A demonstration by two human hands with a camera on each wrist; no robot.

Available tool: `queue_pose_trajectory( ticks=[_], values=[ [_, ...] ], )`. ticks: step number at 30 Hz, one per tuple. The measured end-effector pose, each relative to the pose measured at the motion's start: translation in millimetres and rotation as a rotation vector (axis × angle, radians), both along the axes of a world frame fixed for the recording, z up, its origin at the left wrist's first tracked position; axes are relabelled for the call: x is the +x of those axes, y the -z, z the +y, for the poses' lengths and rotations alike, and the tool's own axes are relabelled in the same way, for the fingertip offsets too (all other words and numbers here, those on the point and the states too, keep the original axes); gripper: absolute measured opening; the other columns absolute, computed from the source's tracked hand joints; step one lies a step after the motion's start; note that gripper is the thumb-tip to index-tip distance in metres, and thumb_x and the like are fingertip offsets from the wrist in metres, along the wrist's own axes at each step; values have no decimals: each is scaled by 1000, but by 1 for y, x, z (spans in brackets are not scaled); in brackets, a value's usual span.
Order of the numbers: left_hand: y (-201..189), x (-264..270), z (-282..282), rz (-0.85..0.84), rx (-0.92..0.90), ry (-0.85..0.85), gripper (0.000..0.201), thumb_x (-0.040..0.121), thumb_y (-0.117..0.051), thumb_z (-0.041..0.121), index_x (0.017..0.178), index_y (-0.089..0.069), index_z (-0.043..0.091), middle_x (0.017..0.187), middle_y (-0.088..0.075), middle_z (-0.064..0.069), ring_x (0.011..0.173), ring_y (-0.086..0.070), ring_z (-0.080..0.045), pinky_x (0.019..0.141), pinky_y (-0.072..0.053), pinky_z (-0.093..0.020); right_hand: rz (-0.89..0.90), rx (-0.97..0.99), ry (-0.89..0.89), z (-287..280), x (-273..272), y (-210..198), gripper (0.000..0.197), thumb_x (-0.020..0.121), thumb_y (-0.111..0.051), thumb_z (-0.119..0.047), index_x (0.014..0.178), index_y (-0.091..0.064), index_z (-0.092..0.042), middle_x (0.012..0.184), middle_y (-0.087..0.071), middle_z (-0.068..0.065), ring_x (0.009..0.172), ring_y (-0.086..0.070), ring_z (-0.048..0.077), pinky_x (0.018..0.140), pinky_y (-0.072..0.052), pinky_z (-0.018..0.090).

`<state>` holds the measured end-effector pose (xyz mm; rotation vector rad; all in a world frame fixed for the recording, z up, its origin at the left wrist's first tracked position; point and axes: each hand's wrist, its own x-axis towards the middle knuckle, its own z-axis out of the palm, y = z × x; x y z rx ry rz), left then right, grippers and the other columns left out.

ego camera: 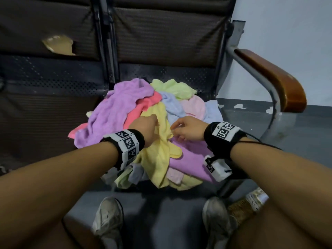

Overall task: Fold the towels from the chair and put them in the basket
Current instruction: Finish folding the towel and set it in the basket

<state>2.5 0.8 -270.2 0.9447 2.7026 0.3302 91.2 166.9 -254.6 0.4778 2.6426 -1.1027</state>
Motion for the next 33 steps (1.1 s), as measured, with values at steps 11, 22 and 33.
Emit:
queue_pose_trajectory(
  ticks=[11, 22, 33],
  values=[
    [-28, -8, -3, -502, 800, -91, 5, 90, -70, 10, 91, -73, 14, 81, -69, -4, 75, -59, -17, 80, -51, -33, 137, -741, 258, -14, -21, -16, 22, 93, -61, -32, 91, -69, -11, 63, -58, 1, 58, -52, 19, 57, -39, 31],
    [-7, -38, 11, -61, 392, -22, 69, 71, -64, 30, 136, -45, 42, 135, -47, -9, 127, -42, -26, 107, -41, -41, 471, -586, 359, 6, -9, -51, 18, 83, -43, -6, 85, -59, 0, 87, -47, 10, 83, -40, 25, 73, -32, 40],
    [-53, -6, 53, -339, 846, -56, 43, 95, -45, 9, 135, -56, 21, 121, -65, -1, 111, -61, -18, 99, -51, -38, 382, -509, 398, 40, 16, -46, 51, 88, -63, -6, 131, -47, -28, 121, -63, 11, 94, -71, 26, 74, -61, 41]
  ],
)
